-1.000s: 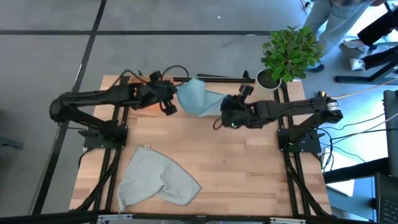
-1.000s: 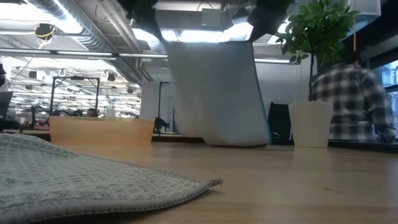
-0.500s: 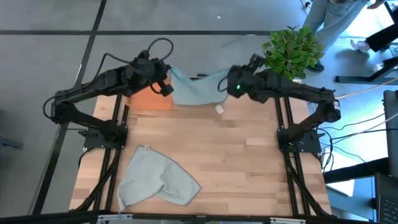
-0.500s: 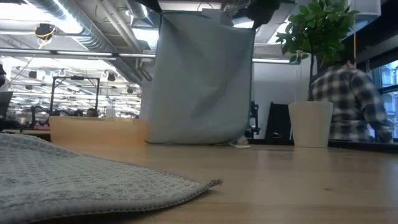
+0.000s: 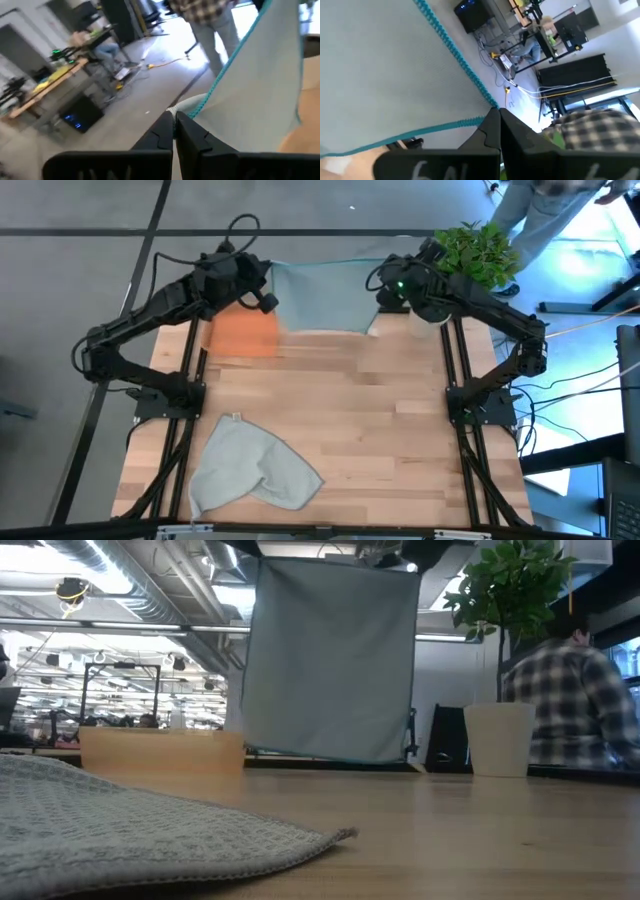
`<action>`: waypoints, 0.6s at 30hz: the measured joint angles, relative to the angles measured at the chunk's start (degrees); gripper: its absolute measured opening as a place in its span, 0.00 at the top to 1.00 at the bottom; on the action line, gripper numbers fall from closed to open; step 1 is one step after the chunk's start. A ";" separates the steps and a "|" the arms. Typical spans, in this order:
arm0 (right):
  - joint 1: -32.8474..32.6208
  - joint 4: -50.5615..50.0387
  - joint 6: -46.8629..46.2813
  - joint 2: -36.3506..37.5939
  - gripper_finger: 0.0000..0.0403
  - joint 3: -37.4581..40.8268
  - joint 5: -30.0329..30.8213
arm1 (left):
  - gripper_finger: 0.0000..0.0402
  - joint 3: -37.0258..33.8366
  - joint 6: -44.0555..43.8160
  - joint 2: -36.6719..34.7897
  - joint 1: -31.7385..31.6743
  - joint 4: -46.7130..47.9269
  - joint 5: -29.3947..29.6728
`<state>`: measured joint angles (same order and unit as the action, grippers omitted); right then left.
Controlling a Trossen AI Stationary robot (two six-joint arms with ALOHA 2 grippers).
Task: Roll microfiber towels into tight, uniform cylinder then place into a basket
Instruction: Fold the blue microfiber cloth
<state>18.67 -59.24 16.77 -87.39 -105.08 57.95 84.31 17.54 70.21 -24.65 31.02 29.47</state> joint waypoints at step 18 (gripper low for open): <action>1.49 -2.23 0.15 0.00 1.00 0.33 -6.52 | 1.00 -0.02 2.56 7.20 -2.72 1.04 -4.98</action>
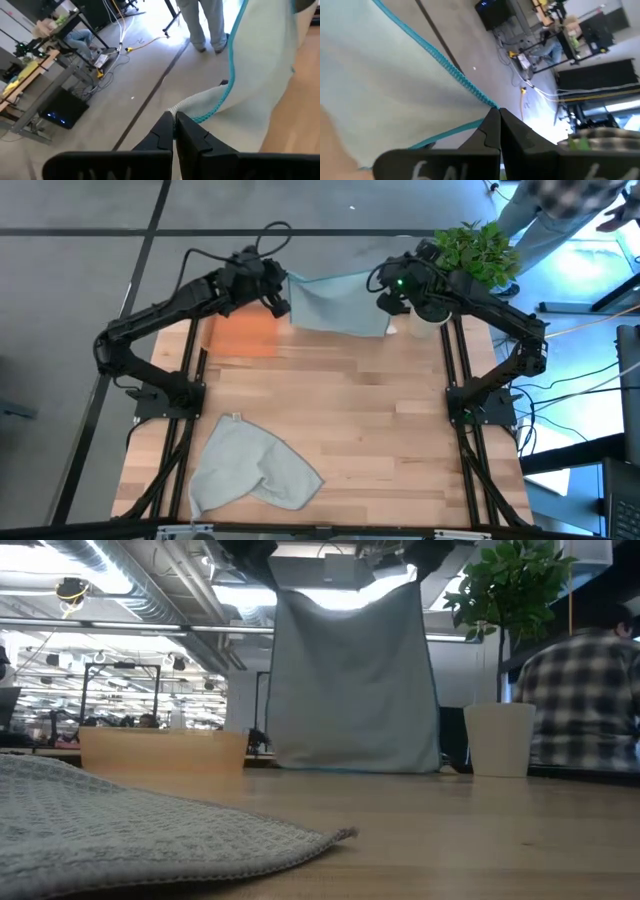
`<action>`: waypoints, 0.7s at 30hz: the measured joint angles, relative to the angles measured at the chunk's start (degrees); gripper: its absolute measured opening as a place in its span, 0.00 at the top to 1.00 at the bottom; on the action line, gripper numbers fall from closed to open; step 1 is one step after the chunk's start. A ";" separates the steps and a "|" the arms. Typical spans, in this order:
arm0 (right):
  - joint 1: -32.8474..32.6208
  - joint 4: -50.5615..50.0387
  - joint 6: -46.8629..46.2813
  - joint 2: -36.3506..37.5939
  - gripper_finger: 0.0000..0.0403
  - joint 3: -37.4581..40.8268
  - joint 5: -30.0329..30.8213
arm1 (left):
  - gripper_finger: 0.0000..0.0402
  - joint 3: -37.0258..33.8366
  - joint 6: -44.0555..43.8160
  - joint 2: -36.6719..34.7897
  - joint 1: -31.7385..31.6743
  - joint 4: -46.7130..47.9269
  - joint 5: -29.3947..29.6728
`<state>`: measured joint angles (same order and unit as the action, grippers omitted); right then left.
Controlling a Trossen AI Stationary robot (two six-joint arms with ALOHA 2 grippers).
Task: Roll microfiber towels into tight, uniform cylinder then place into a basket
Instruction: Fold the blue microfiber cloth
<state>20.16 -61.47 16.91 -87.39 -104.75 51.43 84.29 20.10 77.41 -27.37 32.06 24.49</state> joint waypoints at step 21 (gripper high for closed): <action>2.98 5.73 3.12 0.00 1.00 0.02 2.52 | 1.00 3.17 2.56 -0.33 -2.65 -3.63 0.83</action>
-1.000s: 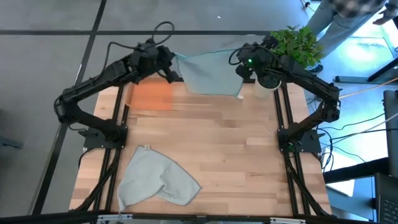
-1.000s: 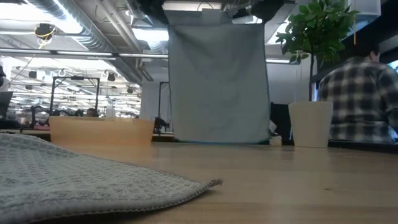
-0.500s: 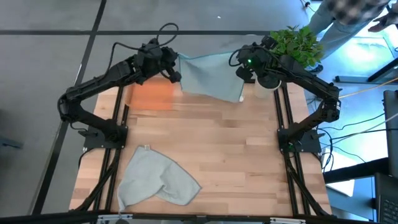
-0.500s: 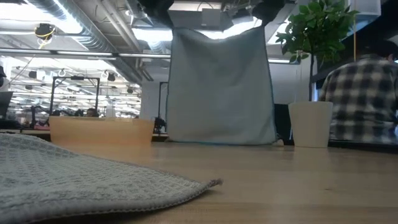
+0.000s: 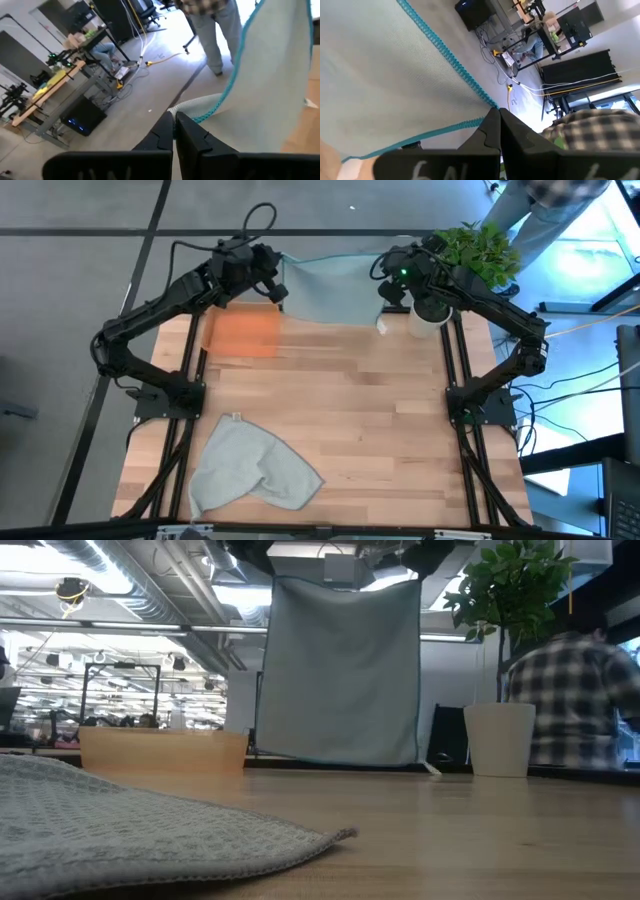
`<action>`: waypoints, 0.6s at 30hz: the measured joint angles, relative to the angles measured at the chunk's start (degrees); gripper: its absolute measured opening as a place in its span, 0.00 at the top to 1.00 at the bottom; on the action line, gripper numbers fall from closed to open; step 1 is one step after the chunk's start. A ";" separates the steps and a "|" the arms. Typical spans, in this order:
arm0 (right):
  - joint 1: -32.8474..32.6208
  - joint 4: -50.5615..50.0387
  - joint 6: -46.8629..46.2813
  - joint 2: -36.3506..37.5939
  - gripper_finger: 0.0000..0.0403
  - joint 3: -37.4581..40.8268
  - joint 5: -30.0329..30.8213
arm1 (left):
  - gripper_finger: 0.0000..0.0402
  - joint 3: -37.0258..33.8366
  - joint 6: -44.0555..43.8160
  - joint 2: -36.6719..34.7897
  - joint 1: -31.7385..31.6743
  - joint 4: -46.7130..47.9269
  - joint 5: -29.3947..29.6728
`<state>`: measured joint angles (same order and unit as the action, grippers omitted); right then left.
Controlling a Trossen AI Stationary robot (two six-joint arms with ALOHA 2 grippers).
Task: Roll microfiber towels into tight, uniform cylinder then place into a basket
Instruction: Fold the blue microfiber cloth
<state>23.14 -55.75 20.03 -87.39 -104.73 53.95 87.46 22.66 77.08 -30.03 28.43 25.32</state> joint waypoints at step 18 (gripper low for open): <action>-8.89 -20.36 -18.23 0.00 1.00 0.05 -11.33 | 1.00 -0.02 -9.62 0.20 7.81 20.63 -4.00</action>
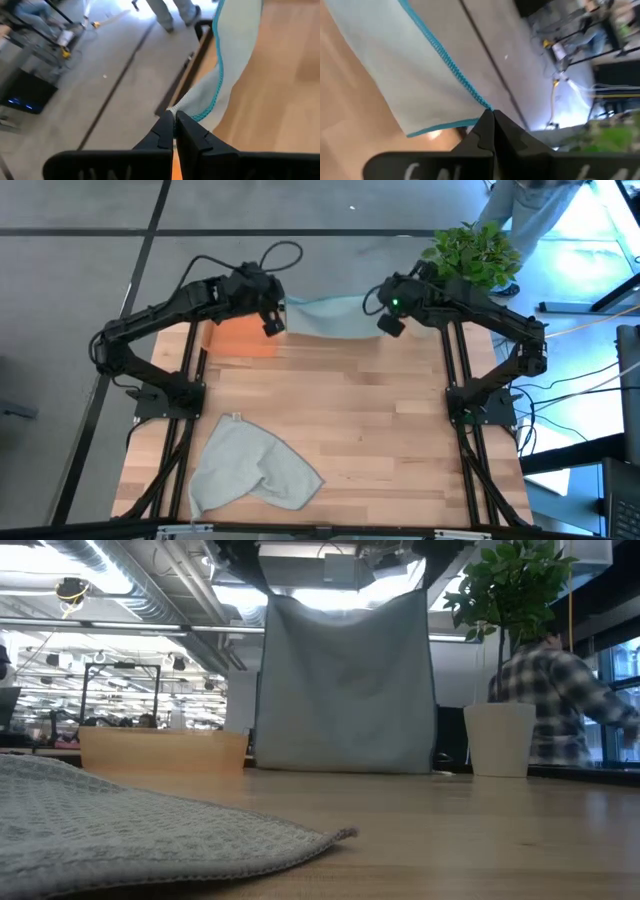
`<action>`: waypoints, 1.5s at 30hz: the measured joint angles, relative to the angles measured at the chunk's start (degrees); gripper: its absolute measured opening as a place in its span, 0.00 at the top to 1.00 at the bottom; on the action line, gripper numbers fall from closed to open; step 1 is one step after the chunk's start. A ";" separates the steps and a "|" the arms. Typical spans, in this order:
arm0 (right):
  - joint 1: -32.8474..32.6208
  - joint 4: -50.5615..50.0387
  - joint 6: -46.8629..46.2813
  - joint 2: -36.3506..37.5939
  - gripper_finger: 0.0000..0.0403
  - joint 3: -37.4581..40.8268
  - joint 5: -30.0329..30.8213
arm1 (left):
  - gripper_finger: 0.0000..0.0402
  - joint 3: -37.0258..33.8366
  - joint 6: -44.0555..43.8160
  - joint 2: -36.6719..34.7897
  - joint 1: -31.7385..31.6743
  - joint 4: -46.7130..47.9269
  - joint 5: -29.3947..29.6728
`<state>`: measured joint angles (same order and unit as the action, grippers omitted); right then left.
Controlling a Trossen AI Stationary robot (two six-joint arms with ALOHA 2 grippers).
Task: Roll microfiber towels into tight, uniform cylinder then place into a basket
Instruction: Fold the blue microfiber cloth
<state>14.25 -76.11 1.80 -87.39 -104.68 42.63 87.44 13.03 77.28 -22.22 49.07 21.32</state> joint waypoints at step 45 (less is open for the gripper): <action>-30.92 28.53 -30.65 0.07 1.00 45.72 -30.20 | 1.00 -34.41 -46.83 -0.02 30.62 0.57 -16.28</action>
<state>-16.68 -47.57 -28.85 -87.33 -58.96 12.43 53.03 -33.80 77.25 8.40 49.64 5.04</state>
